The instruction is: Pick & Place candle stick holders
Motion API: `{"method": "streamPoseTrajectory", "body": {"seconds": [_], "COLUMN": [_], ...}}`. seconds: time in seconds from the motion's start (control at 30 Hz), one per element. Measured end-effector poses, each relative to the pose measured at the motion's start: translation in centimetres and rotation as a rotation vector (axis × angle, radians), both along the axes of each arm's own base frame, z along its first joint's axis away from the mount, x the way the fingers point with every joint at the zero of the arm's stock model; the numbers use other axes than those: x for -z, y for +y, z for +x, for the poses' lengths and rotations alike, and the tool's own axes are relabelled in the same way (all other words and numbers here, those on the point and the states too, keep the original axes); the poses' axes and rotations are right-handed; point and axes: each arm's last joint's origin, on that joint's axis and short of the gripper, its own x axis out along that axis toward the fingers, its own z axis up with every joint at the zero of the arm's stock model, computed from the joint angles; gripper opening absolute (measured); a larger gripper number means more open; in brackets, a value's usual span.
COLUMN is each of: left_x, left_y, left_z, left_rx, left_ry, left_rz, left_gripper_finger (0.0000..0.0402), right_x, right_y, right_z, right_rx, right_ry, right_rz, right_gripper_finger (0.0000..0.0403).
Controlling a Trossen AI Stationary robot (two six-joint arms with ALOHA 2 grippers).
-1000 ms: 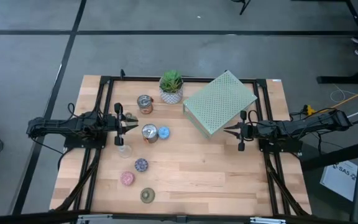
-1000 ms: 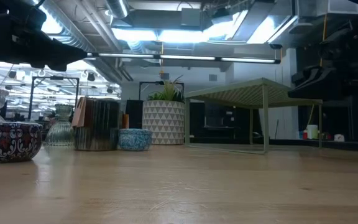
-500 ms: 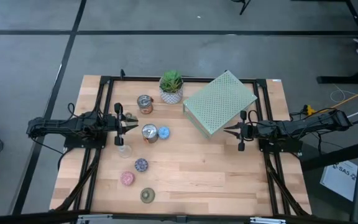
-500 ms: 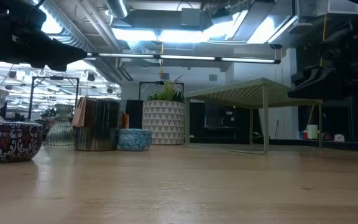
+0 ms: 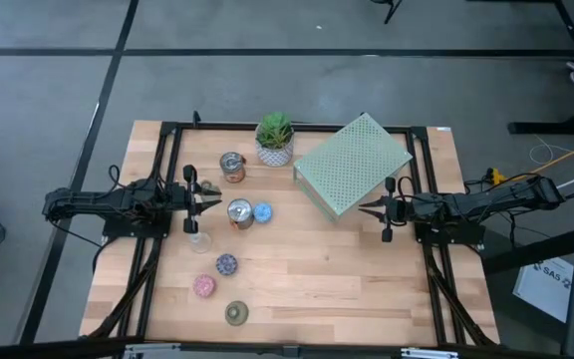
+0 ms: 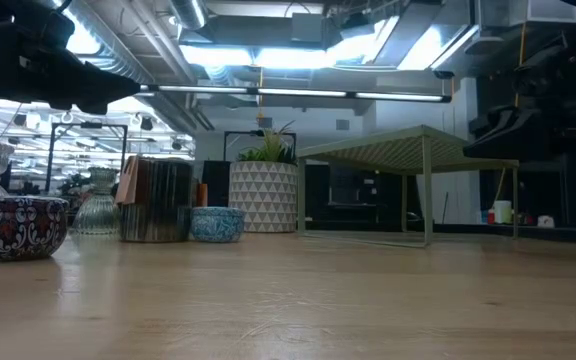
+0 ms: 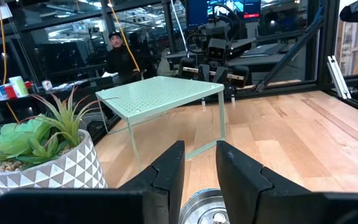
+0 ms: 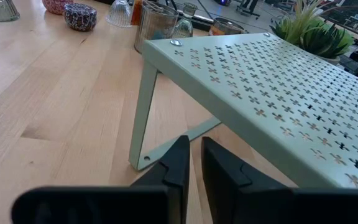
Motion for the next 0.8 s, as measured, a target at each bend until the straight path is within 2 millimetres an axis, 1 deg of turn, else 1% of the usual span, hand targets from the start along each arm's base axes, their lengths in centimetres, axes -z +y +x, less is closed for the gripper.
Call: {"method": "streamPoseTrajectory", "body": {"seconds": [0.37, 0.5, 0.63, 0.8], "left_x": [0.0, 0.0, 0.0, 0.0], "left_y": [0.0, 0.0, 0.0, 0.0], "left_z": [0.0, 0.0, 0.0, 0.0], "left_rx": [0.0, 0.0, 0.0, 0.0], "left_ry": [0.0, -0.001, 0.0, 0.0], "left_rz": [0.0, 0.0, 0.0, 0.0], "left_gripper_finger": [0.0086, 0.0086, 0.0086, 0.0086], "right_x": [-0.2, -1.9, -3.8, -4.7], "right_y": [0.0, 0.1, 0.2, 0.9], "right_z": [0.0, 0.4, 1.0, 1.2], "right_rx": [0.001, 0.001, -0.004, -0.052], "right_ry": [0.013, 0.052, 0.053, 0.04], "right_rz": [-0.003, -0.01, -0.01, -0.009], "right_gripper_finger": [0.0044, 0.0044, 0.0043, 0.0043]}}
